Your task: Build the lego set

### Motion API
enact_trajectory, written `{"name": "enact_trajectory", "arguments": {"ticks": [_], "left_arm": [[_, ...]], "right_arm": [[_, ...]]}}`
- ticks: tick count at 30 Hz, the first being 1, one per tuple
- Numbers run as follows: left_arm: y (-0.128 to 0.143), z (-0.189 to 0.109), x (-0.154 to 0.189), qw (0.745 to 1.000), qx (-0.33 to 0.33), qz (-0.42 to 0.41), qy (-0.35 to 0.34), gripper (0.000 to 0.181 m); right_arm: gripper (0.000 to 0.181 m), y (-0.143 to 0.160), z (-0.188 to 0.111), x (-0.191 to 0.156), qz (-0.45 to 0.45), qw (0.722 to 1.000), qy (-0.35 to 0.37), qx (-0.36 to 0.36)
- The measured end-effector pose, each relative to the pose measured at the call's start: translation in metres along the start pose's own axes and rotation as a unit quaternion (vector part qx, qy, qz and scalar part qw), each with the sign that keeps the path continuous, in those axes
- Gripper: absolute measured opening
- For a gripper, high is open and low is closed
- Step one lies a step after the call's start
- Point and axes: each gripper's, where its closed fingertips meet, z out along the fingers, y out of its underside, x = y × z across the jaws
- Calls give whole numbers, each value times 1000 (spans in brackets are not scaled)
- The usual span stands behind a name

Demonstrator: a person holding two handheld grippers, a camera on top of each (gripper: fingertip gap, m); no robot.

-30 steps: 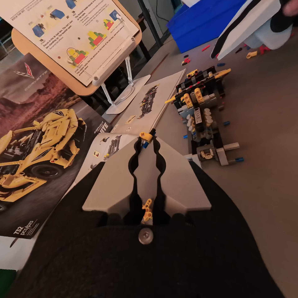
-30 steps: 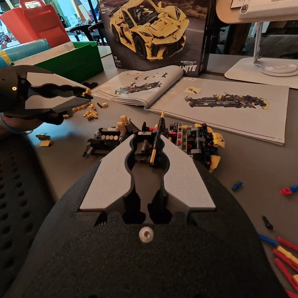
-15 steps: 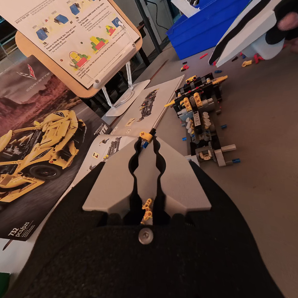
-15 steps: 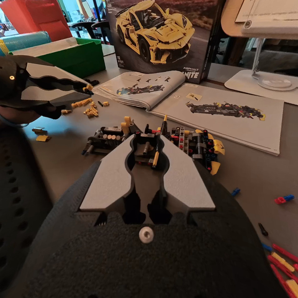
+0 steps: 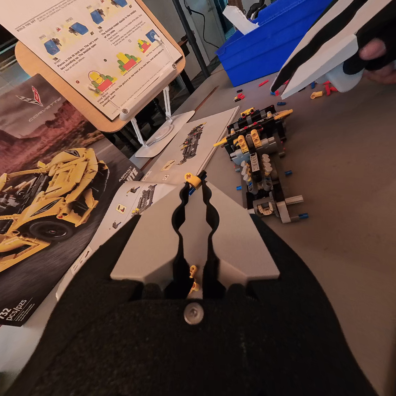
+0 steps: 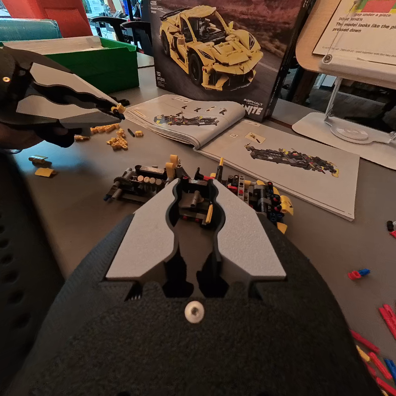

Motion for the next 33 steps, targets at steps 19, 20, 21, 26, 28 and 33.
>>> {"name": "enact_trajectory", "arguments": {"ticks": [19,20,21,26,28,33], "left_arm": [[-62,-34,12,963,194,-143,117,13],[-63,-36,13,964,201,-133,111,13],[-62,-36,13,967,201,-119,103,13],[-55,-31,8,981,177,-60,51,13],[-49,-27,2,988,155,-19,15,13],[-38,-16,3,990,108,88,-34,13]], "right_arm": [[32,-91,44,-118,122,884,-448,-50],[33,-94,48,-119,158,863,-476,-61],[34,-98,49,-120,190,840,-504,-60],[23,-86,54,-122,236,808,-534,-76],[23,-77,57,-121,224,824,-514,-84],[17,-69,66,-111,223,852,-466,-82]]}}
